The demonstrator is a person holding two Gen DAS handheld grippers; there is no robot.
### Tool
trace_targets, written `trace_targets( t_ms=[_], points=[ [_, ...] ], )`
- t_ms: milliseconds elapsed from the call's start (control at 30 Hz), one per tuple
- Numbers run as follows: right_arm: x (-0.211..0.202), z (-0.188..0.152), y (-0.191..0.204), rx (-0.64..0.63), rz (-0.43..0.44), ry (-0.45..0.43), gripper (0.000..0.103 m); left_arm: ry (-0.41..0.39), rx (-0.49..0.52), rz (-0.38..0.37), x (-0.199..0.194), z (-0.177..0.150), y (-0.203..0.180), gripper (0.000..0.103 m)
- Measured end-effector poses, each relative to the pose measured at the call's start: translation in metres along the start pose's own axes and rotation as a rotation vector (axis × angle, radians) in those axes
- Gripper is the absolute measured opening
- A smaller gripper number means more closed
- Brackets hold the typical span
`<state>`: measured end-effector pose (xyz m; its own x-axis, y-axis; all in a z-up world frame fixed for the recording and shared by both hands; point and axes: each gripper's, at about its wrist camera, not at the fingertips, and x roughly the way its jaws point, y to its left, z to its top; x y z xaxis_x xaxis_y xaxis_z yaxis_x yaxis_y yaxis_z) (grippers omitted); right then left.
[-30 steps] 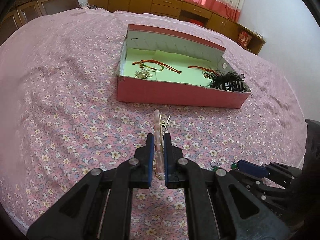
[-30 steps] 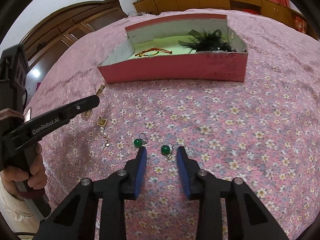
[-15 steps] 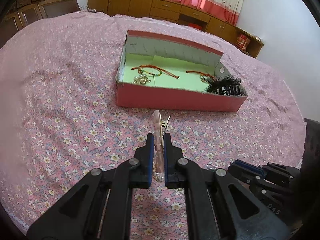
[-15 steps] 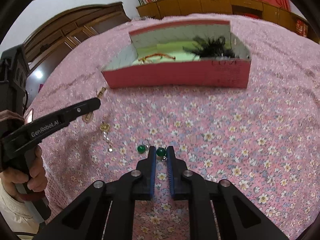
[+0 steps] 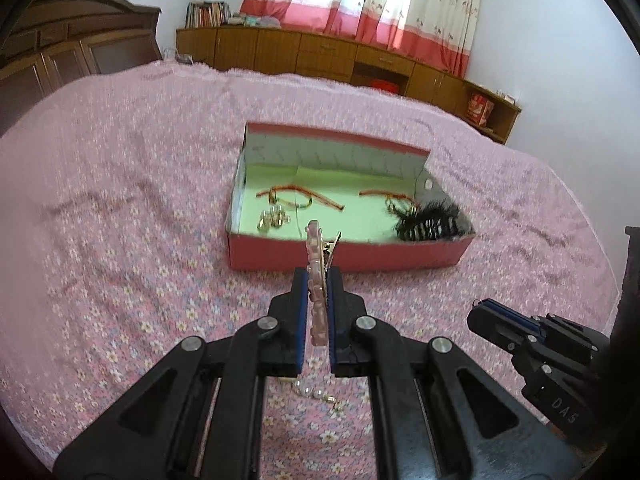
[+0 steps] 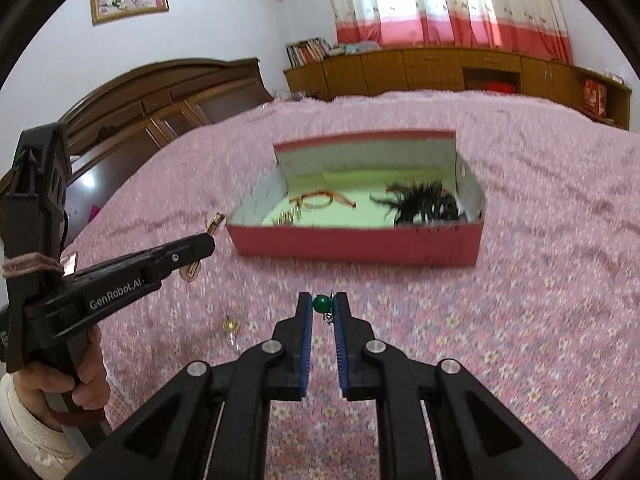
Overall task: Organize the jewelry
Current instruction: 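Carry the pink clip and green earring into the box and open both tools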
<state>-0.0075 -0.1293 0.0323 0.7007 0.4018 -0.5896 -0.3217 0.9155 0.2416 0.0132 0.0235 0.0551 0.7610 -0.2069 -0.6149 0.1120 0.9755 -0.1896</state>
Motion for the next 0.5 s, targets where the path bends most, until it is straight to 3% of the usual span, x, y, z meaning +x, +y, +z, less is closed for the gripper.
trace_targets(
  t_ms=[333, 500],
  points=[
    [-0.004, 0.030, 0.004, -0.021, -0.024, -0.119, 0.012, -0.149, 0.028, 0.019, -0.012, 0.021, -0.007, 0.000],
    [0.001, 0.044, 0.004, -0.033, -0.035, -0.157, 0.012, -0.187, 0.043, 0.033, -0.005, 0.032, -0.009, 0.000]
  ],
)
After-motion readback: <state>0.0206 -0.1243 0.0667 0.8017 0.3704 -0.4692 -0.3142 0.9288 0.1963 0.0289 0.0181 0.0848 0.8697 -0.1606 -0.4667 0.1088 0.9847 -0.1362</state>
